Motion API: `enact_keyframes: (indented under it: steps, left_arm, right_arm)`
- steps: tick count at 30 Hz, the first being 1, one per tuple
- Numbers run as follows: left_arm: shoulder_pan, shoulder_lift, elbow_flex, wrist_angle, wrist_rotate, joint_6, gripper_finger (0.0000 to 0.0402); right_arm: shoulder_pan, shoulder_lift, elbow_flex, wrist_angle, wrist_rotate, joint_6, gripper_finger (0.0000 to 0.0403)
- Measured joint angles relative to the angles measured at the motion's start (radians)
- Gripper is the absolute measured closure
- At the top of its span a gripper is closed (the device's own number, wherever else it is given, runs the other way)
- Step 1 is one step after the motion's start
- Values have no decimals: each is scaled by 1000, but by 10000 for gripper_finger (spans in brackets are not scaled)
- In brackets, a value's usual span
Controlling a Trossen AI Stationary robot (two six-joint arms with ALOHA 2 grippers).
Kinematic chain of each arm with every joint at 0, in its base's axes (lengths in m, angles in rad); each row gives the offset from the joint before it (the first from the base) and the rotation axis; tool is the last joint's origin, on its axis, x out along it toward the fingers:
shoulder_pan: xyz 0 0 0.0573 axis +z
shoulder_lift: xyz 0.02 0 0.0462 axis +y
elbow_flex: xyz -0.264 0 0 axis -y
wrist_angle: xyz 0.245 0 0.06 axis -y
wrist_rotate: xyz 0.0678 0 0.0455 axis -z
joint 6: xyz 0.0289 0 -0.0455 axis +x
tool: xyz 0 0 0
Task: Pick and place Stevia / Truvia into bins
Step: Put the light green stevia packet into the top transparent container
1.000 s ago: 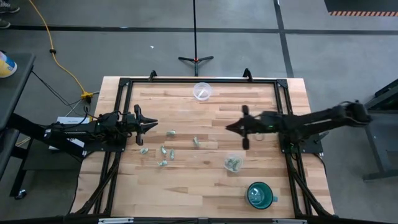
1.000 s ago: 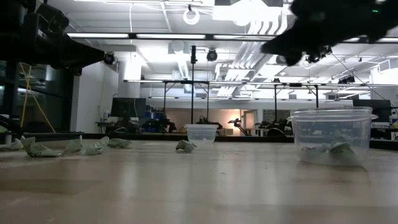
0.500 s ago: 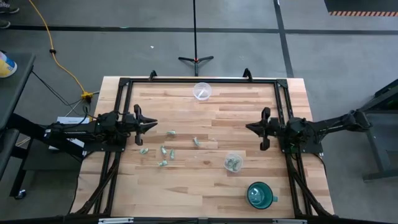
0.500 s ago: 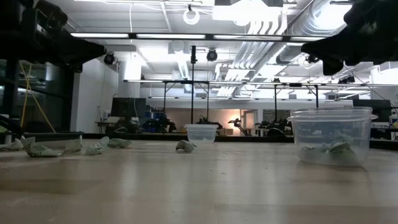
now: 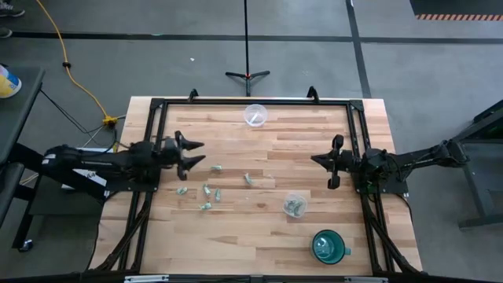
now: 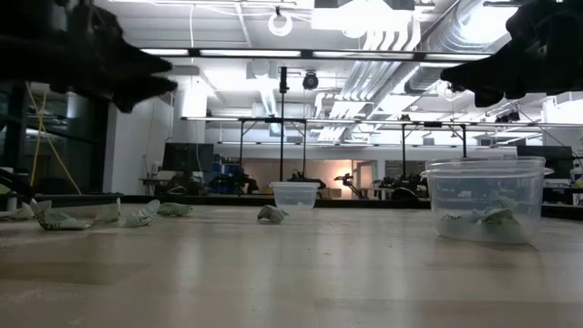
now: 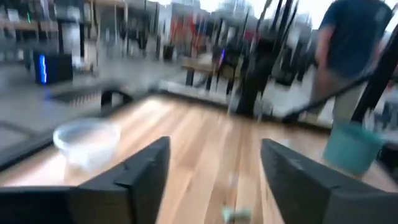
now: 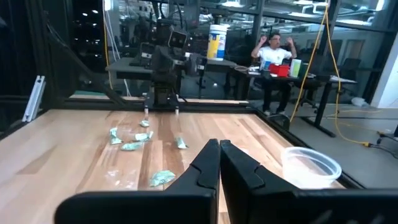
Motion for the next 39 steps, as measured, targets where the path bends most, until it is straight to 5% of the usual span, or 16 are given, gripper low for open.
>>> enact_keyframes:
  steps: [6,18,30,39]
  left_arm:
    - [0,328,142,-152,0,-26,71]
    - [0,821,416,-481,-4,36,98]
    - [0,998,436,-473,-18,103,114]
    - [0,1000,435,-477,0,156,248]
  right_arm:
    - [0,0,0,-1,23,-6,397]
    - [0,2,0,-19,36,-8,395]
    - [0,2,0,-26,41,-10,395]
    - [0,2,0,-27,41,-25,402]
